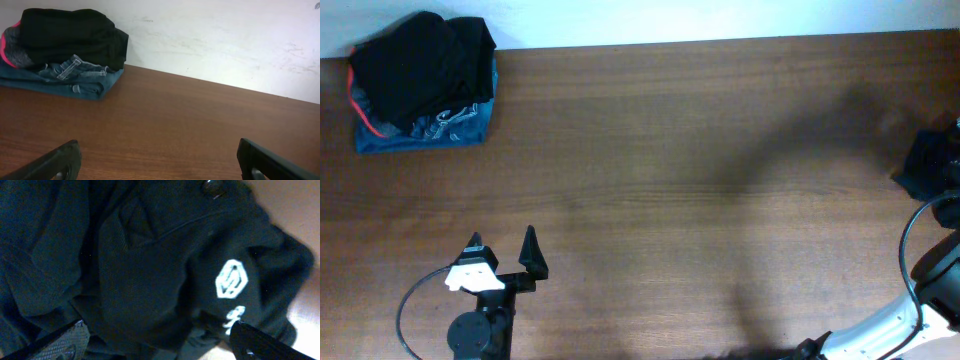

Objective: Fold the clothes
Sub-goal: 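Reach the right gripper to the black clothing pile and grasp a garment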

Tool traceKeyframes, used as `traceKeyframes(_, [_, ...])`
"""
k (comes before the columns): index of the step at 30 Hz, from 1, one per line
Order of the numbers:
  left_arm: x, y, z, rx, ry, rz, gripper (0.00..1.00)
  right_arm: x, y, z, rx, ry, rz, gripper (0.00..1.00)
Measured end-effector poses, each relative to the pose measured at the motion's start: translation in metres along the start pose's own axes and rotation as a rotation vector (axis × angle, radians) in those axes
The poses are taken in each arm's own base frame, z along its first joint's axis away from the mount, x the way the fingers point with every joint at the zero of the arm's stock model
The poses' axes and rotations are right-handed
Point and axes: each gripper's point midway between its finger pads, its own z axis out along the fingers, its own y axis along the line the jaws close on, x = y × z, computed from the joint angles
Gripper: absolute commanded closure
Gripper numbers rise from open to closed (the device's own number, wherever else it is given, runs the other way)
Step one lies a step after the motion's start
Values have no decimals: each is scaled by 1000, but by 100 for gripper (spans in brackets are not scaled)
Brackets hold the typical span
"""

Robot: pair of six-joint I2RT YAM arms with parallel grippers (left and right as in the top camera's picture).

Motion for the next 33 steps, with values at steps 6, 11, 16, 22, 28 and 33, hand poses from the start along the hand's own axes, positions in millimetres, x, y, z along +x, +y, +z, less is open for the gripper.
traceKeyframes(6, [0,0,0,0,0,0,1,-2,-1,3,8,-11,2,46])
traceKeyframes(11, [0,0,0,0,0,0,1,-3,-11,2,67,-19,0,76])
traceKeyframes(16, [0,0,0,0,0,0,1,-2,-15,2,94,-14,-2,96])
traceKeyframes(22, [0,0,0,0,0,0,1,2,-18,2,106,1,-7,96])
traceKeyframes(28, [0,0,0,0,0,0,1,11,-20,1,114,36,-20,96])
traceKeyframes(33, [0,0,0,0,0,0,1,8,-9,-10,49,37,-12,96])
